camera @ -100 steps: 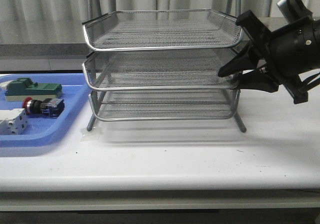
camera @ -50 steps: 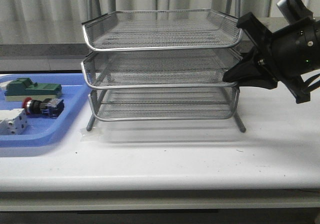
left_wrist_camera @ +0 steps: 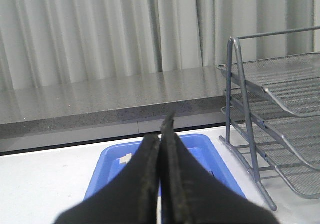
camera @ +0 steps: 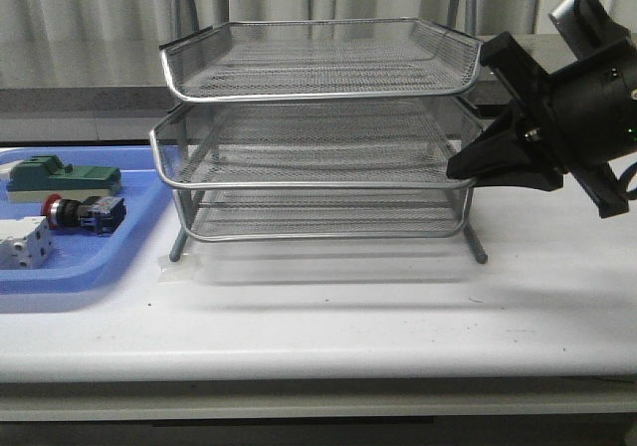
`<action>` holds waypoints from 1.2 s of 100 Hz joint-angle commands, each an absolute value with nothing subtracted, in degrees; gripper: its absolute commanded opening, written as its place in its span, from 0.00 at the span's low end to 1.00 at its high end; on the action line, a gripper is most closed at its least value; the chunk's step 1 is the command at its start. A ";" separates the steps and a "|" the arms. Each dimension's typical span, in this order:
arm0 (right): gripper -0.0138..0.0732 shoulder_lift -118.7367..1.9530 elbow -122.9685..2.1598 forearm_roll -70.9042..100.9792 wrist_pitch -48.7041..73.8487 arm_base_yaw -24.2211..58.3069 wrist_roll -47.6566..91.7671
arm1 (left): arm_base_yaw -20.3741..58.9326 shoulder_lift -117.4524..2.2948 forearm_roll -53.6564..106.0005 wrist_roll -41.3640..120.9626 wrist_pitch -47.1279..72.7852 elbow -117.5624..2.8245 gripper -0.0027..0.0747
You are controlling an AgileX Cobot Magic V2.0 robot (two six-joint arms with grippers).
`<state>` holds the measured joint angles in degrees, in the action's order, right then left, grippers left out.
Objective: Place button on rack with both arms
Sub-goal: 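Reach the right gripper to the middle wire tray's front edge, then pull the middle wire tray out toward the robot with the right gripper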
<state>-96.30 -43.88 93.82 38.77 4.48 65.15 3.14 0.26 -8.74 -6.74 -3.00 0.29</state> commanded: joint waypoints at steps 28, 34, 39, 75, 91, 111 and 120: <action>0.22 -85.93 -32.78 91.65 44.62 5.08 67.06 | 3.12 2.04 -8.59 -7.24 -7.19 2.14 0.01; 0.22 -84.58 -31.29 91.65 44.32 5.08 67.06 | 3.12 2.04 -8.59 -7.24 -7.19 2.14 0.01; 0.22 -83.51 -30.15 91.65 44.16 5.08 67.06 | 3.12 2.04 -8.59 -7.24 -7.19 2.14 0.01; 0.31 -78.22 -26.98 91.24 43.77 5.08 67.06 | 3.12 2.04 -8.59 -7.24 -7.19 2.14 0.01; 0.54 -76.40 -26.98 90.82 43.82 5.08 67.06 | 3.12 2.04 -8.59 -7.24 -7.19 2.14 0.01; 0.60 -72.88 -26.98 84.54 44.80 5.08 64.21 | 3.12 2.04 -8.59 -7.24 -7.19 2.14 0.01; 0.60 -70.82 -26.98 77.80 44.95 5.08 59.88 | 3.12 2.04 -8.59 -7.24 -7.19 2.14 0.01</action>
